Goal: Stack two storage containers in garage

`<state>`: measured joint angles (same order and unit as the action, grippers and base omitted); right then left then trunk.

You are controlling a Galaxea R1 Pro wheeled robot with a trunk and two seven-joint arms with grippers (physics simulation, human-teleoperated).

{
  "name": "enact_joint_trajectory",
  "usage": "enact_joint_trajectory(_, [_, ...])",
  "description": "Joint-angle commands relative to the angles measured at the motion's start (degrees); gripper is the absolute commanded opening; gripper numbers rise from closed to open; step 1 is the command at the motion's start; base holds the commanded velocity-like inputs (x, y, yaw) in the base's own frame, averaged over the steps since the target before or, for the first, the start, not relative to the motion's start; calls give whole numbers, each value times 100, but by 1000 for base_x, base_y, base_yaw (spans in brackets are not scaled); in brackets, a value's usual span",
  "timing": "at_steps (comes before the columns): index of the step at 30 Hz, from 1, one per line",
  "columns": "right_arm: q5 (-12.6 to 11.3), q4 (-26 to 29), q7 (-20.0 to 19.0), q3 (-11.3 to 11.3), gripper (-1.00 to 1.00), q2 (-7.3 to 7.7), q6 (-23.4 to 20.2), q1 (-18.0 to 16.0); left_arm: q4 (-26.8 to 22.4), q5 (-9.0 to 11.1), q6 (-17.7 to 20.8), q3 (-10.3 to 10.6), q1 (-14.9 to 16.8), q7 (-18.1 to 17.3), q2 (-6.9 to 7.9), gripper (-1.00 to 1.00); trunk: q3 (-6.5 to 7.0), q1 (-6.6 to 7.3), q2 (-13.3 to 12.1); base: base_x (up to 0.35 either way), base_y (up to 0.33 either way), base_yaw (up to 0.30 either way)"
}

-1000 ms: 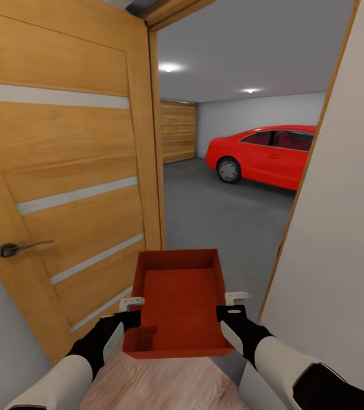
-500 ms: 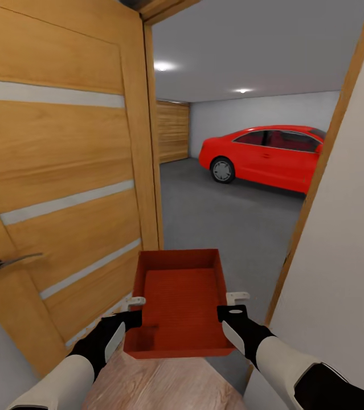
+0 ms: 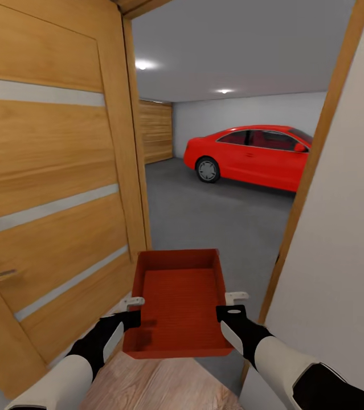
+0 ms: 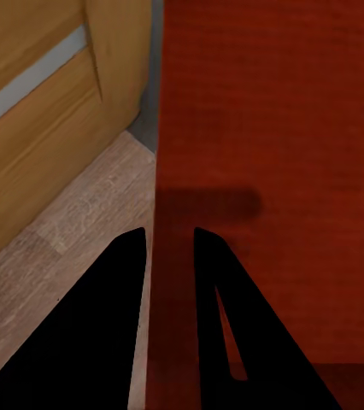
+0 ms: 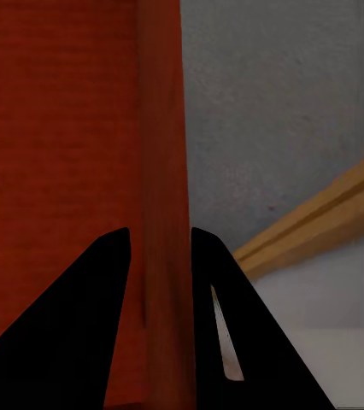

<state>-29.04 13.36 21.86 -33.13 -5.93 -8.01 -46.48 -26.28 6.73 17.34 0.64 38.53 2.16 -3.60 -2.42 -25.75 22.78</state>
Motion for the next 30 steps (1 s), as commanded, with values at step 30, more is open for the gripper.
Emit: enact_joint_trajectory(30, [-41, -9, 249, -19, -100, -5, -60, -1, -369, -93, 33, -90, 5, 205, -62, -100, -14, -4, 14, 147, 158, -126])
